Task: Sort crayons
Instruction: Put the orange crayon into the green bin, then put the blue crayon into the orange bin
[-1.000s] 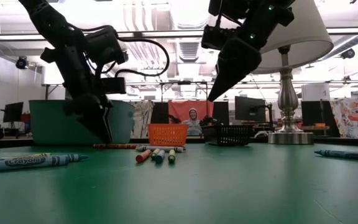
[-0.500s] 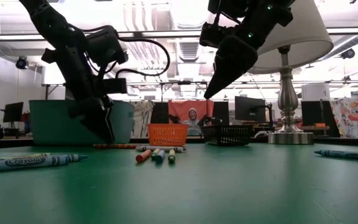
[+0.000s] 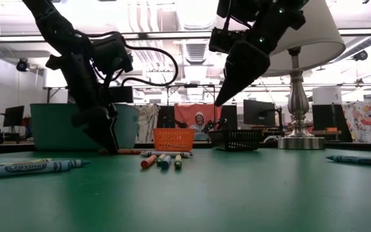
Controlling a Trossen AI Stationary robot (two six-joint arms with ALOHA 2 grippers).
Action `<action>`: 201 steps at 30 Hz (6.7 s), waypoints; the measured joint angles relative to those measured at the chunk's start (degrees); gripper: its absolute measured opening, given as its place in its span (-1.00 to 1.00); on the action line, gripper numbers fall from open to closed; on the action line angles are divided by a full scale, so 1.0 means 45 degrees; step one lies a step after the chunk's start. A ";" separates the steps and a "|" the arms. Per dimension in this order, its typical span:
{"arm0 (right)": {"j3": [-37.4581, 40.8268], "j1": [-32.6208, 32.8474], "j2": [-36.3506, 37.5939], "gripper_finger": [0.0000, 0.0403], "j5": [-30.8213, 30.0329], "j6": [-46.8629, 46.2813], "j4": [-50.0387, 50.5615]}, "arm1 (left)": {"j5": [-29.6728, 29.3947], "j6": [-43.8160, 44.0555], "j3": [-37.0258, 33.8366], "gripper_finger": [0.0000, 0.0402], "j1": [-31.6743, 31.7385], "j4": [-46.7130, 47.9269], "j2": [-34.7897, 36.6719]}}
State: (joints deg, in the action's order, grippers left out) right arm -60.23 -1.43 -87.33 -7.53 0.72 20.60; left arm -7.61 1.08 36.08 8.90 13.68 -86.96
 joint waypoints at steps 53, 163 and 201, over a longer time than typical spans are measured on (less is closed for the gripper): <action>0.0695 0.0000 0.0000 -0.54 -0.0005 0.0176 -0.0806 | -0.2700 -0.5378 0.8426 -1.00 0.7699 1.2955 0.1071; -0.2810 0.2817 -0.3347 -0.54 0.4352 -1.3918 1.0180 | -0.0894 -0.2792 0.4030 -0.69 0.0736 0.2091 0.2764; -0.1836 0.2817 -0.3946 -0.54 0.3714 -1.3500 0.7810 | -0.0896 -0.2787 0.4025 -0.69 0.0737 0.2209 0.2769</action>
State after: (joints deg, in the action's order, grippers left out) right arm -68.49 11.25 -105.09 9.18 -60.03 55.75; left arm -11.64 -11.46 54.19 12.21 23.62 -74.50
